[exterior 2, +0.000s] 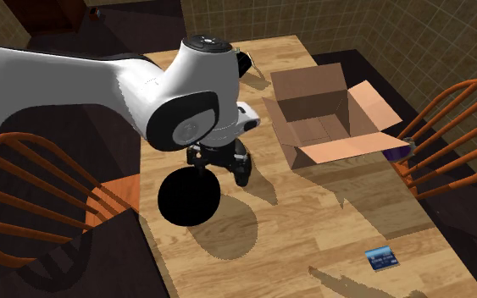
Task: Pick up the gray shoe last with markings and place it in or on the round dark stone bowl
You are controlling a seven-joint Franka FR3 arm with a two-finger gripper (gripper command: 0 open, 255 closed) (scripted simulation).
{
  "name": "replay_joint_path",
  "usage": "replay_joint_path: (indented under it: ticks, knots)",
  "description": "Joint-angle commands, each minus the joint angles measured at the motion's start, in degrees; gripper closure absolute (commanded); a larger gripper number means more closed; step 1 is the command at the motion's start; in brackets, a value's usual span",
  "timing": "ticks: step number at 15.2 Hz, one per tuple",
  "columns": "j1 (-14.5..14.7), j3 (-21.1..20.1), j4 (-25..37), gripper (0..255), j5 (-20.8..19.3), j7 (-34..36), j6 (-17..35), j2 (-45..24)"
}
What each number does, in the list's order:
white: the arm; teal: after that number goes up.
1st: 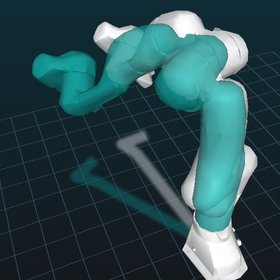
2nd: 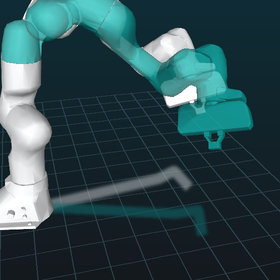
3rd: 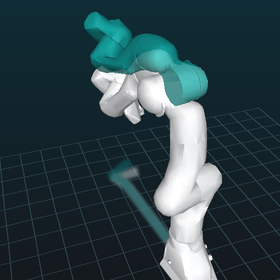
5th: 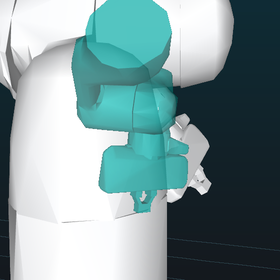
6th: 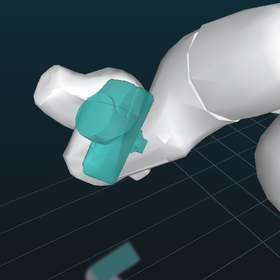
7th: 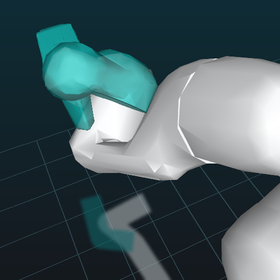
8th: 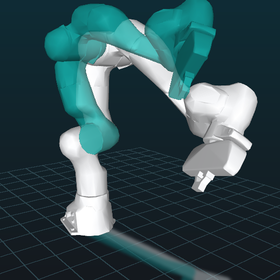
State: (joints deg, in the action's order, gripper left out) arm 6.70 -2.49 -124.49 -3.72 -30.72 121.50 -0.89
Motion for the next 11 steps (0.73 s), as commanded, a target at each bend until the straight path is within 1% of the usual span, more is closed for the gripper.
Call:
replay_joint_path:
  ticks: [1,6,11]
  knots:
    - [0.5,-0.5,2.5,0,-0.6,-1.6,1.9,-4.2]
    - [1.8,-1.8,9.9,0,-2.6,-5.3,5.3,-14.4]
    - [3.5,-2.9,18.5,0,-5.0,-8.7,7.2,-24.4]
